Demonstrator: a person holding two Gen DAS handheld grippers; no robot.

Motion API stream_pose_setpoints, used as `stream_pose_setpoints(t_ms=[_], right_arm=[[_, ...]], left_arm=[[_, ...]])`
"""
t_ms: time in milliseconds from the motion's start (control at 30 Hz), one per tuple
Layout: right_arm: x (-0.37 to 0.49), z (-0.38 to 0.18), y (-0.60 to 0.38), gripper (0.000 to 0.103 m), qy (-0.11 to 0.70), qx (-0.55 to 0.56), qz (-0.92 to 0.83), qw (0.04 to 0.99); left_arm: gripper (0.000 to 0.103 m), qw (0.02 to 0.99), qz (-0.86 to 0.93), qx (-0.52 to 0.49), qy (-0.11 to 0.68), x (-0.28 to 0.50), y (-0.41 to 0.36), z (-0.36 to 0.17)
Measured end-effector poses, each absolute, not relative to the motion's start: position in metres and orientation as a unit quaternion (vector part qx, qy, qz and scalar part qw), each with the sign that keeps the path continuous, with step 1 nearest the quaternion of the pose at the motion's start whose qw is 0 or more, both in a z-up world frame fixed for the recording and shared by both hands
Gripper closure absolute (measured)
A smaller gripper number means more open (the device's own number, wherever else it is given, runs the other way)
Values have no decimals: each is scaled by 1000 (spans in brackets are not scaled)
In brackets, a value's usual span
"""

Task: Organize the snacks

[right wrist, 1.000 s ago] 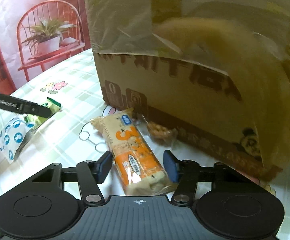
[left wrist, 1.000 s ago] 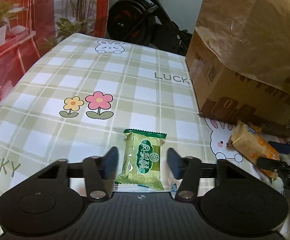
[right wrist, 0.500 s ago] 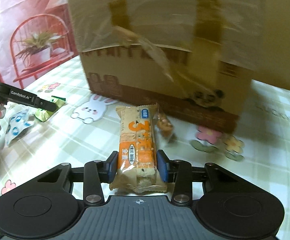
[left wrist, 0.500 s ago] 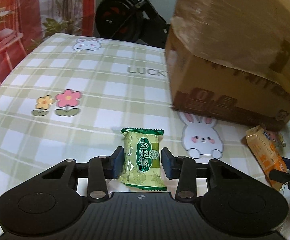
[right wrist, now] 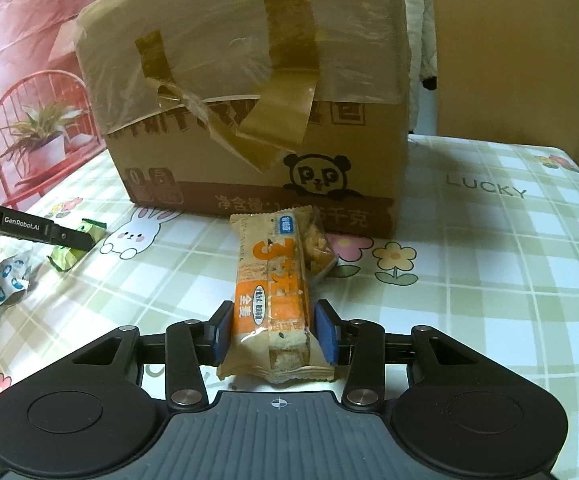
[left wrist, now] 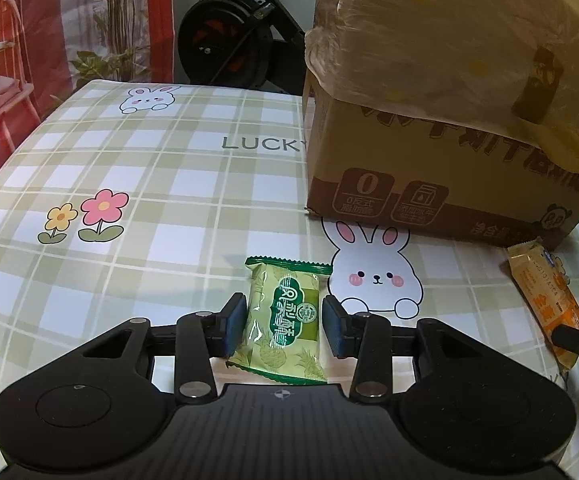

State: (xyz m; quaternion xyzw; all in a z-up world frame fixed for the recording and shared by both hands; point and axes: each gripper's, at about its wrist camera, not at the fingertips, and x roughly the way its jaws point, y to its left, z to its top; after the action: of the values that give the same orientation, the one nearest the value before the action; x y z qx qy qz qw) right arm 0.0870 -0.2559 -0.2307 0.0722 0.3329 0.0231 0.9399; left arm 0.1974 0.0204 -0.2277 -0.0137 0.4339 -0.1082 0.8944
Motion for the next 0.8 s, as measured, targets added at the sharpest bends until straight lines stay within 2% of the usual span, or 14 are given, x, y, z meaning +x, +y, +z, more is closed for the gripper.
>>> stream_pose_setpoints(t_ms=[800], right_arm=[[54,-225,-274,63,338,112,-49,933]], left_arm=[[60,896,-118,-24,428,192,20,-227]])
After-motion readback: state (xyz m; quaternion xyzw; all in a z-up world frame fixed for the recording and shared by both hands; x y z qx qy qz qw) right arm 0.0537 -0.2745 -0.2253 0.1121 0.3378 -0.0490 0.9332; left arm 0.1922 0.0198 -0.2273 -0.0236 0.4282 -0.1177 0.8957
